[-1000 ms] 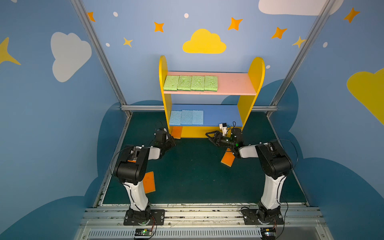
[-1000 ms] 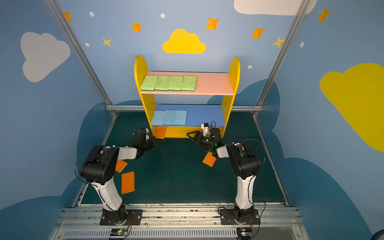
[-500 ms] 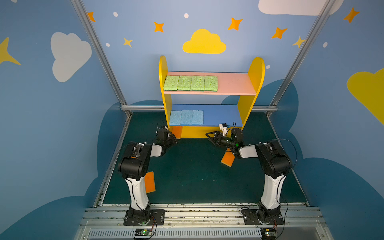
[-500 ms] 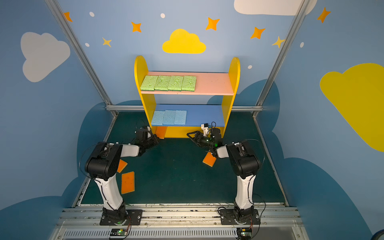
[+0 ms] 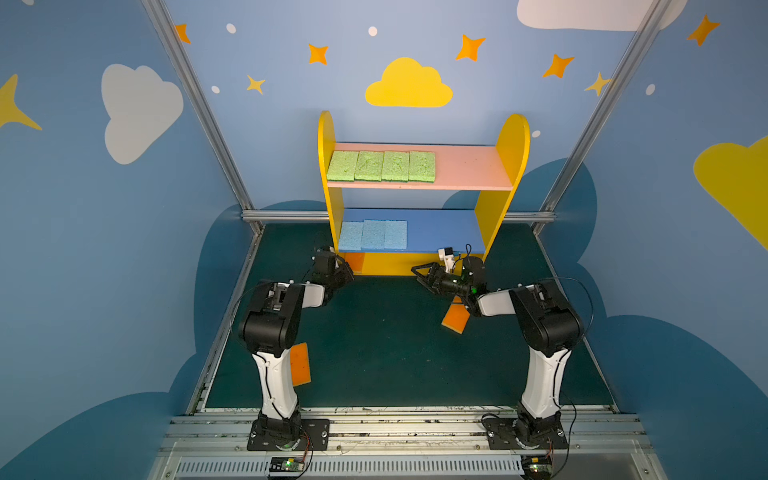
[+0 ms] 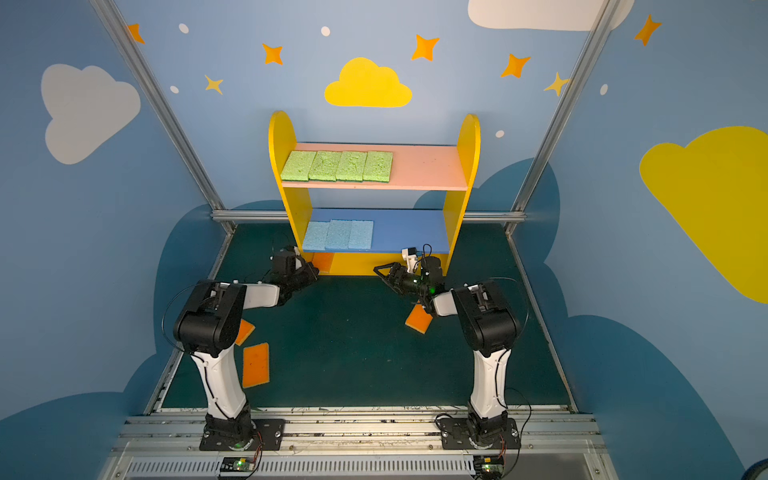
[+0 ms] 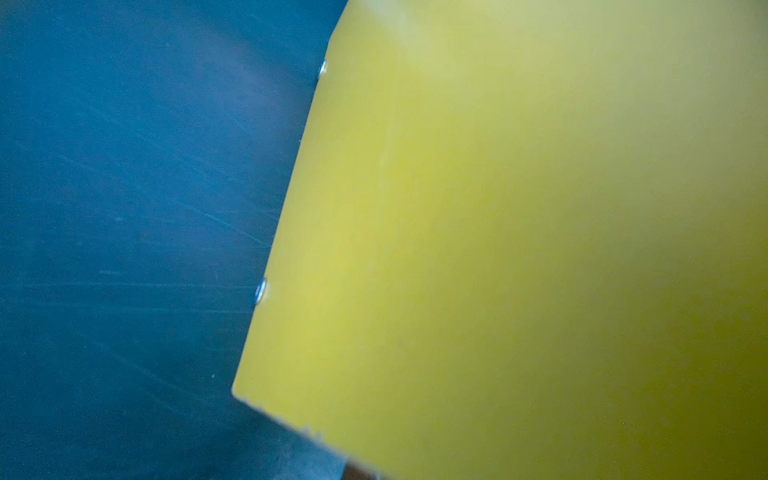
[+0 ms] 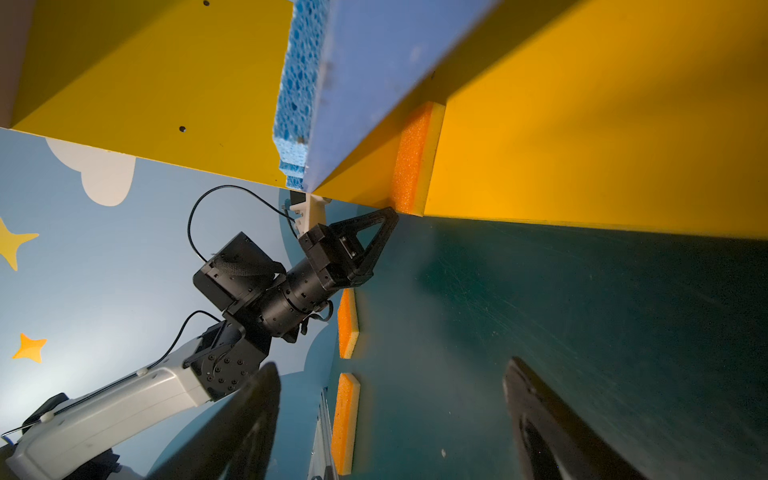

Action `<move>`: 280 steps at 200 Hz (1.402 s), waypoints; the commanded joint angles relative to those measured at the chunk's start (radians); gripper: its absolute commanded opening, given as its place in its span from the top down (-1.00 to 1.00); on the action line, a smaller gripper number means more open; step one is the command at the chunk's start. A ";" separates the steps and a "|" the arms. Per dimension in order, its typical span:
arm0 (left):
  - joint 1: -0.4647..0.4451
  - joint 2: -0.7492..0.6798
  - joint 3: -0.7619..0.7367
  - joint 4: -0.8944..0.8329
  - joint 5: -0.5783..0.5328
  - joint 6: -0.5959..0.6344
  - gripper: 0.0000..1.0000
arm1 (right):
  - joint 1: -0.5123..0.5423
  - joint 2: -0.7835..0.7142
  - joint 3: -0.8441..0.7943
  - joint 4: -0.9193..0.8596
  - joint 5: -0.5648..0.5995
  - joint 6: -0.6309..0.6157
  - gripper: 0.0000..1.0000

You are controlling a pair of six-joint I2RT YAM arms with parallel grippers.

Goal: Place and organize the cleaning sponges onto the shelf

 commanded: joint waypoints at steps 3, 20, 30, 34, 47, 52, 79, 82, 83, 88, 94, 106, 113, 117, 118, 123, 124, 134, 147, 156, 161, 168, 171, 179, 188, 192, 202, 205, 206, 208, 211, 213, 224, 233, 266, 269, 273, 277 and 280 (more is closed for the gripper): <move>-0.015 -0.106 -0.046 -0.033 0.030 0.016 0.65 | -0.005 -0.020 -0.006 0.024 0.015 -0.004 -0.67; -0.026 -0.185 -0.092 -0.075 0.028 0.016 0.51 | 0.002 -0.037 -0.015 0.008 0.024 -0.009 -0.67; -0.034 -0.237 -0.117 -0.117 0.029 0.018 0.44 | 0.009 -0.050 -0.017 -0.013 0.031 -0.016 -0.67; -0.036 -0.258 -0.126 -0.138 0.026 0.018 0.40 | 0.013 -0.055 -0.018 -0.022 0.033 -0.021 -0.67; -0.052 -0.330 -0.154 -0.229 0.007 0.016 0.29 | 0.028 -0.074 -0.021 -0.064 0.051 -0.042 -0.67; -0.057 -0.358 -0.163 -0.271 -0.003 0.015 0.22 | 0.034 -0.080 -0.020 -0.083 0.058 -0.051 -0.67; -0.087 -0.509 -0.235 -0.463 -0.066 -0.010 -0.15 | 0.055 -0.109 -0.024 -0.149 0.077 -0.076 -0.67; -0.089 -0.526 -0.245 -0.483 -0.072 -0.015 -0.18 | 0.058 -0.111 -0.025 -0.154 0.079 -0.077 -0.67; -0.089 -0.531 -0.248 -0.489 -0.074 -0.015 -0.19 | 0.059 -0.112 -0.025 -0.156 0.080 -0.078 -0.67; -0.092 -0.560 -0.265 -0.521 -0.085 -0.020 -0.27 | 0.060 -0.116 -0.027 -0.165 0.080 -0.081 -0.67; -0.092 -0.594 -0.286 -0.556 -0.097 -0.027 -0.35 | 0.063 -0.120 -0.027 -0.176 0.083 -0.083 -0.67; -0.094 -0.661 -0.320 -0.631 -0.117 -0.030 -0.53 | 0.068 -0.126 -0.030 -0.180 0.086 -0.088 -0.67; -0.095 -0.707 -0.337 -0.669 -0.132 -0.030 -0.66 | 0.073 -0.129 -0.032 -0.208 0.088 -0.090 -0.67; -0.097 -0.727 -0.346 -0.695 -0.142 -0.030 -0.75 | 0.076 -0.129 -0.032 -0.215 0.089 -0.091 -0.67; -0.097 -0.734 -0.348 -0.701 -0.145 -0.029 -0.80 | 0.077 -0.129 -0.032 -0.215 0.089 -0.091 -0.67; -0.099 -0.765 -0.359 -0.731 -0.160 -0.027 -0.94 | 0.079 -0.129 -0.032 -0.220 0.090 -0.093 -0.67; -0.099 -0.771 -0.360 -0.738 -0.163 -0.028 -0.96 | 0.080 -0.129 -0.032 -0.221 0.091 -0.093 -0.67; -0.100 -0.829 -0.379 -0.803 -0.202 -0.034 -0.99 | 0.090 -0.128 -0.030 -0.228 0.093 -0.094 -0.67; -0.098 -0.899 -0.402 -0.875 -0.251 -0.051 -0.99 | 0.102 -0.122 -0.025 -0.228 0.095 -0.091 -0.67; -0.098 -0.935 -0.415 -0.923 -0.281 -0.066 -0.99 | 0.112 -0.116 -0.020 -0.225 0.095 -0.088 -0.67; -0.098 -0.957 -0.420 -0.951 -0.298 -0.075 -0.99 | 0.116 -0.113 -0.017 -0.225 0.094 -0.087 -0.67; -0.099 -0.984 -0.425 -0.988 -0.317 -0.087 -0.99 | 0.124 -0.109 -0.013 -0.225 0.095 -0.085 -0.67; -0.099 -0.994 -0.429 -1.003 -0.325 -0.090 -0.99 | 0.125 -0.108 -0.011 -0.225 0.095 -0.085 -0.67; -0.098 -1.020 -0.435 -1.038 -0.343 -0.105 -0.99 | 0.132 -0.104 -0.008 -0.225 0.095 -0.084 -0.67; -0.099 -1.043 -0.444 -1.074 -0.358 -0.119 -0.99 | 0.136 -0.099 -0.005 -0.225 0.095 -0.082 -0.67; -0.099 -1.053 -0.450 -1.088 -0.363 -0.125 -0.99 | 0.138 -0.097 -0.004 -0.225 0.094 -0.081 -0.67; -0.098 -1.072 -0.469 -1.117 -0.373 -0.143 -0.99 | 0.142 -0.093 -0.001 -0.223 0.094 -0.080 -0.67; -0.098 -1.077 -0.474 -1.124 -0.376 -0.150 -0.99 | 0.142 -0.092 -0.001 -0.223 0.094 -0.079 -0.67; -0.098 -1.079 -0.477 -1.126 -0.376 -0.153 -0.99 | 0.143 -0.092 -0.001 -0.223 0.094 -0.079 -0.67; -0.098 -1.080 -0.481 -1.130 -0.376 -0.157 -0.99 | 0.143 -0.091 0.000 -0.223 0.093 -0.079 -0.67; -0.098 -1.082 -0.488 -1.134 -0.378 -0.164 -0.99 | 0.143 -0.090 0.000 -0.221 0.093 -0.079 -0.67; -0.099 -1.085 -0.494 -1.136 -0.379 -0.170 -0.99 | 0.143 -0.089 0.000 -0.222 0.093 -0.078 -0.67; -0.098 -1.088 -0.528 -1.137 -0.382 -0.191 -0.99 | 0.145 -0.087 0.000 -0.217 0.090 -0.075 -0.67; -0.098 -1.081 -0.556 -1.123 -0.382 -0.207 -0.99 | 0.144 -0.088 -0.002 -0.216 0.090 -0.074 -0.67; -0.099 -1.019 -0.574 -1.024 -0.332 -0.195 -0.99 | 0.144 -0.102 -0.006 -0.233 0.098 -0.090 -0.67; -0.098 -1.010 -0.576 -1.010 -0.321 -0.192 -0.99 | 0.143 -0.102 -0.007 -0.233 0.098 -0.090 -0.67; -0.098 -1.000 -0.578 -0.988 -0.298 -0.189 -0.99 | 0.143 -0.102 -0.007 -0.232 0.097 -0.090 -0.67; -0.098 -0.990 -0.582 -0.963 -0.274 -0.185 -0.99 | 0.143 -0.103 -0.007 -0.231 0.097 -0.090 -0.67; -0.098 -0.982 -0.587 -0.942 -0.253 -0.182 -0.99 | 0.143 -0.105 -0.009 -0.231 0.098 -0.091 -0.67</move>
